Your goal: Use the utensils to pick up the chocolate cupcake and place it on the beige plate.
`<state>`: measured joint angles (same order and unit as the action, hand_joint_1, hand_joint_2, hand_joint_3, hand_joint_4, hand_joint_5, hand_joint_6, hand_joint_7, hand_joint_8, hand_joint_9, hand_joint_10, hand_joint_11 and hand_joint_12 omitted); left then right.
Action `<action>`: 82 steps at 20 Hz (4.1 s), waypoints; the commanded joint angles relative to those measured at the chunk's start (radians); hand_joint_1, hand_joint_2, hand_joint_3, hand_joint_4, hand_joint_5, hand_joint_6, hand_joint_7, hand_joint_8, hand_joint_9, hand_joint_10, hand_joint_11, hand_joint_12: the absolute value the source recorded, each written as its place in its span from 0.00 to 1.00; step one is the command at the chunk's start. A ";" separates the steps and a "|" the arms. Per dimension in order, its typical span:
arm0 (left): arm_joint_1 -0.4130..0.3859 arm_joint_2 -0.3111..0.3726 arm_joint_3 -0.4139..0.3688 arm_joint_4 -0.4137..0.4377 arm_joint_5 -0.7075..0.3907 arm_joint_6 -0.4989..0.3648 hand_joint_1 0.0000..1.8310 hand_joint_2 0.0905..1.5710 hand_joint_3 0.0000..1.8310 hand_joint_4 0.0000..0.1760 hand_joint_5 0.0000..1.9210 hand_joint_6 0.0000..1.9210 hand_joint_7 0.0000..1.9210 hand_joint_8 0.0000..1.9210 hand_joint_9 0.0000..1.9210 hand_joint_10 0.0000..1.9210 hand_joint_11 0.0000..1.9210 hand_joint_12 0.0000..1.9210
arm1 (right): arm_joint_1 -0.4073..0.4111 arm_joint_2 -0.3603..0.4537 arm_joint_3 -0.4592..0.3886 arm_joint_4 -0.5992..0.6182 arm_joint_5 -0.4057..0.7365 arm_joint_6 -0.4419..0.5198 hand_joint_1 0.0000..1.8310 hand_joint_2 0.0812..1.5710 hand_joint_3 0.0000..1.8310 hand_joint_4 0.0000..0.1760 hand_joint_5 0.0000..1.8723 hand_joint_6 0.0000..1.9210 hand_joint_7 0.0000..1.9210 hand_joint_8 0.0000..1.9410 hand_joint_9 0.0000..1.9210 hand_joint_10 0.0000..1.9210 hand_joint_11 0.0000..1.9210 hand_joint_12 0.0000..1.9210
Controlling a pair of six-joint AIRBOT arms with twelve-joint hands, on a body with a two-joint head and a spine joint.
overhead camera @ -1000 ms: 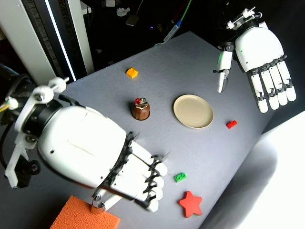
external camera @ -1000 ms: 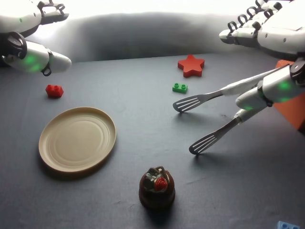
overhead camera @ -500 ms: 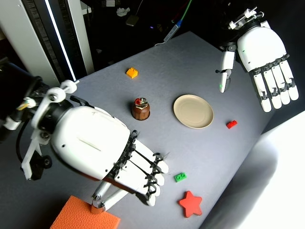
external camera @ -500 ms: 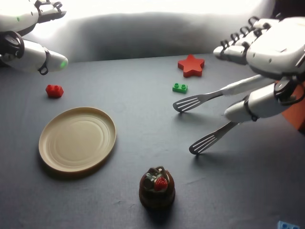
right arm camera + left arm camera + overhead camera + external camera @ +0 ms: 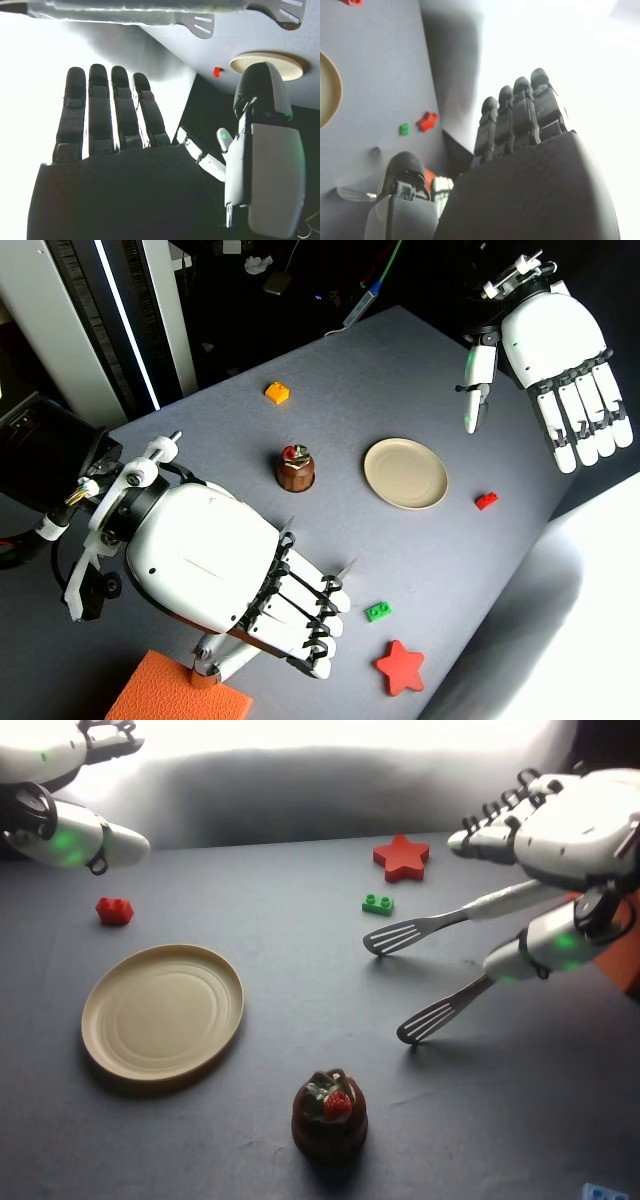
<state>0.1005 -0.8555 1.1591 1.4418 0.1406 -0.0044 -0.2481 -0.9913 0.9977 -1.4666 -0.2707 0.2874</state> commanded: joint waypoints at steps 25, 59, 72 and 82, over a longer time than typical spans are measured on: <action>-0.016 0.012 0.026 0.034 -0.006 0.004 0.00 0.74 0.00 0.00 0.04 0.00 0.03 0.00 0.01 0.00 0.00 0.02 | -0.017 -0.038 0.097 0.399 -0.023 -0.248 0.35 0.61 0.00 0.00 0.00 0.00 0.00 0.00 0.00 0.00 0.00 0.00; -0.015 0.012 0.034 0.042 -0.014 0.004 0.00 0.74 0.00 0.00 0.04 0.00 0.02 0.00 0.02 0.00 0.02 0.02 | -0.001 -0.101 0.167 0.647 -0.101 -0.558 0.34 0.62 0.00 0.00 0.04 0.00 0.04 0.00 0.01 0.00 0.00 0.00; -0.014 0.013 0.031 0.043 -0.014 0.004 0.00 0.75 0.00 0.00 0.04 0.00 0.01 0.00 0.00 0.00 0.01 0.02 | -0.032 -0.105 0.166 0.647 -0.076 -0.607 0.43 0.62 0.00 0.00 0.14 0.01 0.15 0.01 0.07 0.00 0.00 0.00; -0.014 0.014 0.029 0.045 -0.014 0.004 0.00 0.75 0.00 0.00 0.04 0.00 0.01 0.00 0.01 0.00 0.00 0.03 | -0.035 -0.106 0.166 0.646 -0.066 -0.618 0.50 0.64 0.00 0.00 0.37 0.02 0.32 0.01 0.17 0.01 0.00 0.21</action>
<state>0.1005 -0.8555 1.1862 1.4605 0.1200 -0.0040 -0.2737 -1.1000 1.1622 -0.8124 -0.3264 -0.3164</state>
